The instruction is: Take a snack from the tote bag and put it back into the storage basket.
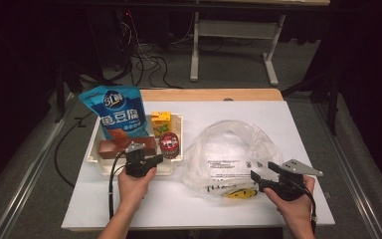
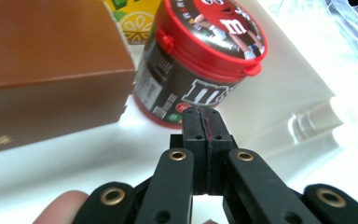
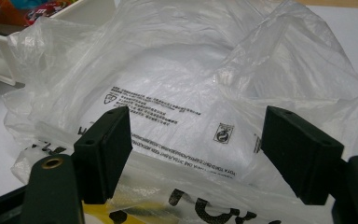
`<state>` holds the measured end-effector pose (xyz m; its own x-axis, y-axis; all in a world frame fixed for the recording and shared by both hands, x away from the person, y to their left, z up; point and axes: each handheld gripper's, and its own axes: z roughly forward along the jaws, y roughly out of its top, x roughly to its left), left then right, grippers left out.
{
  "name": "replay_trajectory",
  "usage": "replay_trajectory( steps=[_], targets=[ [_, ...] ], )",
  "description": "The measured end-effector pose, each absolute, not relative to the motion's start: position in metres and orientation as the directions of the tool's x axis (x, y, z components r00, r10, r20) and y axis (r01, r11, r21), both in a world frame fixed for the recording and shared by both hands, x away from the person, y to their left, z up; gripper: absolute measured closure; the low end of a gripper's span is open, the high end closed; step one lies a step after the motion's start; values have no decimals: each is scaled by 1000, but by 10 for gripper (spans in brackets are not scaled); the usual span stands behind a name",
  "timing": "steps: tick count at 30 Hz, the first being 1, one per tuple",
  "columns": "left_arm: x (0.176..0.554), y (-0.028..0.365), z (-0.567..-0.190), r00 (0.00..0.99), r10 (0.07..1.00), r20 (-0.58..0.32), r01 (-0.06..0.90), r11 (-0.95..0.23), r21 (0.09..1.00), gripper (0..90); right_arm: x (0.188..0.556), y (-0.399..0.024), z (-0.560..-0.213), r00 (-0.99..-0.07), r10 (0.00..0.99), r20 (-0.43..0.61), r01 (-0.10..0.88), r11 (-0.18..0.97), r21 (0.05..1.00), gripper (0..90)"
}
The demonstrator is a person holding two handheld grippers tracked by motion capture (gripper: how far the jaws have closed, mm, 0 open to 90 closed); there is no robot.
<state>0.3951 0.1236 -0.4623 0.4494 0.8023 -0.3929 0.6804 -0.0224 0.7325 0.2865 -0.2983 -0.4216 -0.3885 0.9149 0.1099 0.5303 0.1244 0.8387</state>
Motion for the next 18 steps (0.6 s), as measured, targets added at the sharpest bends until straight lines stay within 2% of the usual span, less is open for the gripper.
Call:
replay_trajectory(
  steps=[6, 8, 10, 13, 15, 18],
  targets=[
    [399, 121, -465, 478, 806, -348, 656, -65, 752, 900, 285, -300, -422, -390, 914, 110, 526, 123, 841, 249],
    [395, 125, -464, 499, 812, -303, 622, -92, 778, 832, 285, -302, -421, -389, 915, 107, 523, 124, 843, 249],
    [388, 131, -462, 515, 815, -264, 586, -111, 802, 685, 284, -304, -420, -391, 914, 112, 521, 119, 846, 246],
    [377, 140, -456, 539, 820, -192, 549, -169, 818, 532, 283, -309, -418, -385, 915, 116, 516, 109, 850, 243],
    [373, 145, -449, 530, 823, -206, 545, -144, 826, 422, 284, -313, -417, -382, 916, 120, 515, 103, 851, 239],
    [369, 151, -438, 482, 839, -254, 558, -70, 827, 183, 282, -319, -418, -378, 919, 116, 519, 106, 848, 233]
  ],
)
